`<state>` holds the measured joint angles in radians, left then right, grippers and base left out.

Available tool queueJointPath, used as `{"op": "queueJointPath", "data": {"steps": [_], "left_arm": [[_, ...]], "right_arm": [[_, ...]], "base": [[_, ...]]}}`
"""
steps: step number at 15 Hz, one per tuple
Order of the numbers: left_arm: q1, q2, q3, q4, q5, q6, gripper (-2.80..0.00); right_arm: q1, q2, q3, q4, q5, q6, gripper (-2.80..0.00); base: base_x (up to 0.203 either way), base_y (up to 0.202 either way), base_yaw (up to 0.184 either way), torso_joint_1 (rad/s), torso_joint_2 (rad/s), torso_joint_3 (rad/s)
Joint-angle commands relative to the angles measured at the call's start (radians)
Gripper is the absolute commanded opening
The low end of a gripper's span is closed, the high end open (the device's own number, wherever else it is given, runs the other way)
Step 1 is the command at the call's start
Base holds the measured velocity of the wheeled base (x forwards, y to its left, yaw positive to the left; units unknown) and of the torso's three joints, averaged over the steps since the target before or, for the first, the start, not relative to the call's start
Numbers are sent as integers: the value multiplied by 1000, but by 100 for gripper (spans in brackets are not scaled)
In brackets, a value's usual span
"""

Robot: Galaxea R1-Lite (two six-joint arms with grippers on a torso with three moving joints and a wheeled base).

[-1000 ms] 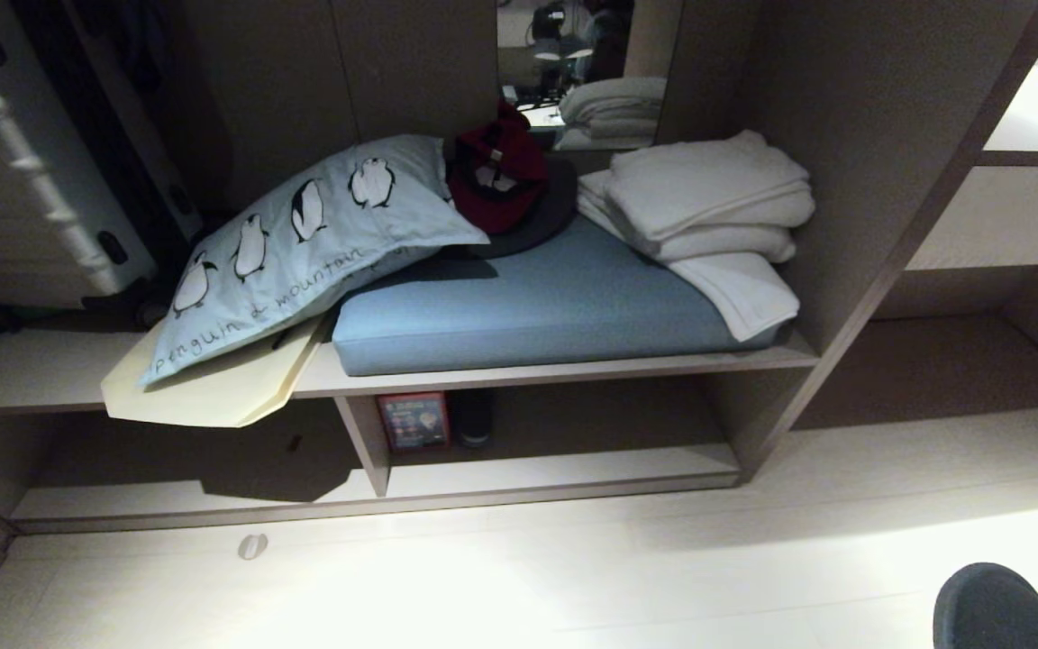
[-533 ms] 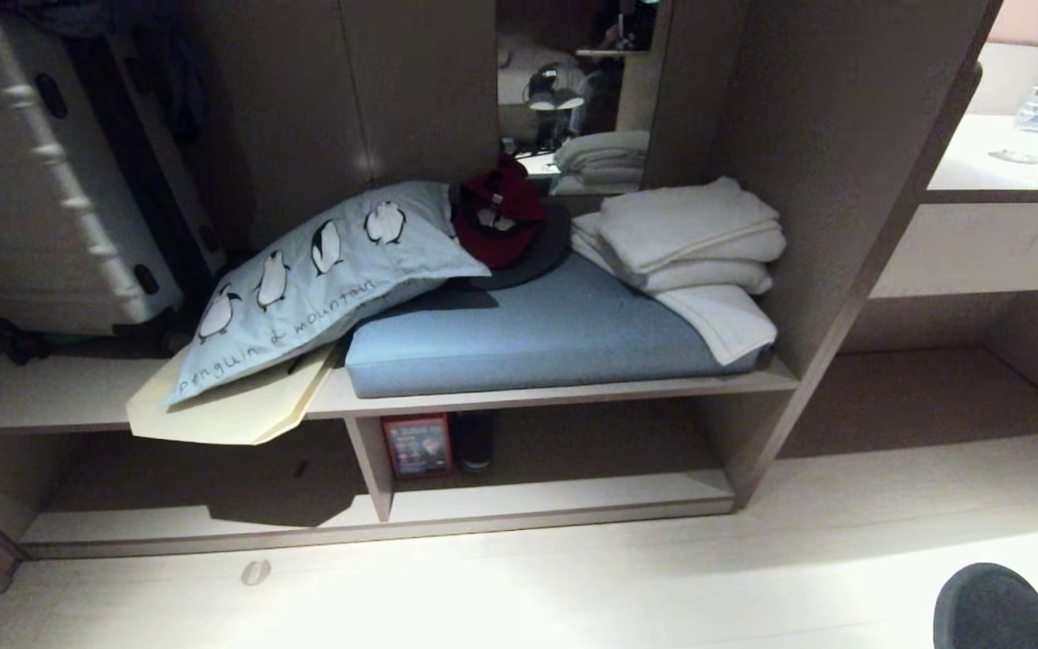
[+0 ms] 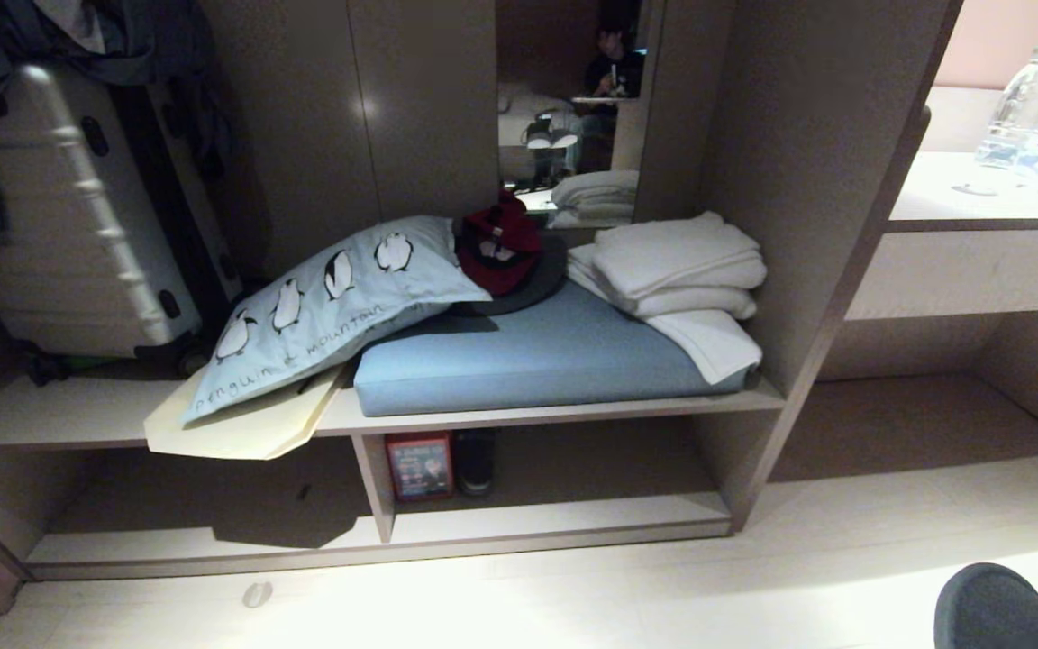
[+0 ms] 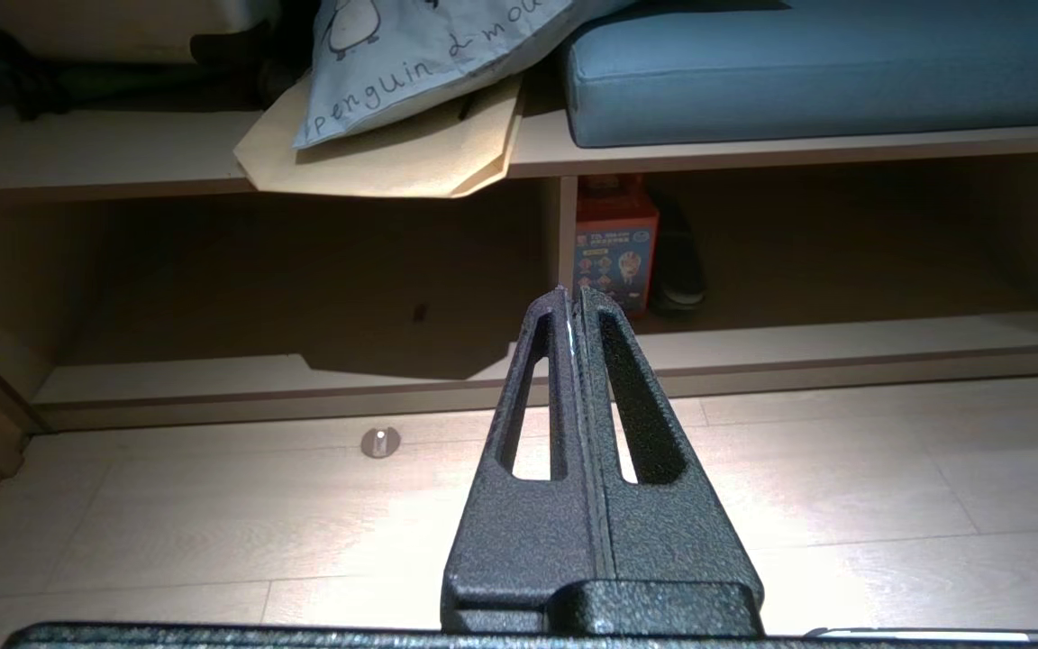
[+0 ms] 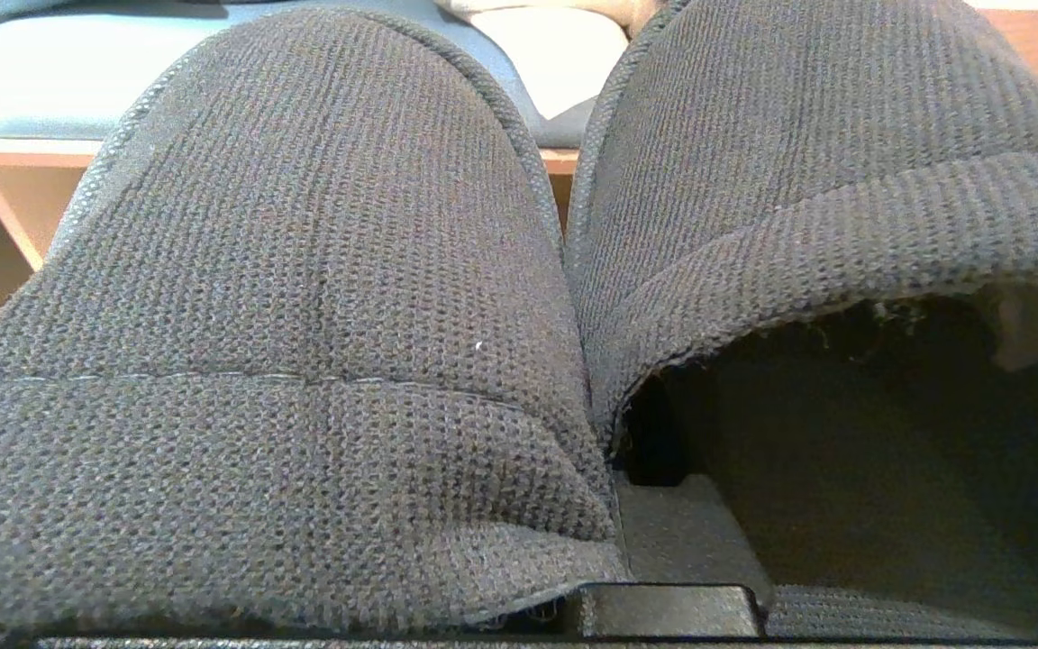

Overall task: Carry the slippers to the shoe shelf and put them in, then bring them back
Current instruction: Place the slippers on the floor

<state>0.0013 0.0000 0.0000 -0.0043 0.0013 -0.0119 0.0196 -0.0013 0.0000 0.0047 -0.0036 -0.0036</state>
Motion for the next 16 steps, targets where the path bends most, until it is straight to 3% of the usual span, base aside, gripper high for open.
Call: {"op": "queueJointPath", "data": {"steps": [1, 16], "left_arm": [[0, 2, 0, 0, 0, 0, -280], [0, 1, -2, 0, 3, 9, -280]], "right_arm": [[0, 1, 0, 0, 0, 1, -280], [0, 1, 0, 0, 0, 1, -280]], "base": [[0, 0, 0, 0, 0, 0], [0, 0, 0, 0, 0, 0]]}}
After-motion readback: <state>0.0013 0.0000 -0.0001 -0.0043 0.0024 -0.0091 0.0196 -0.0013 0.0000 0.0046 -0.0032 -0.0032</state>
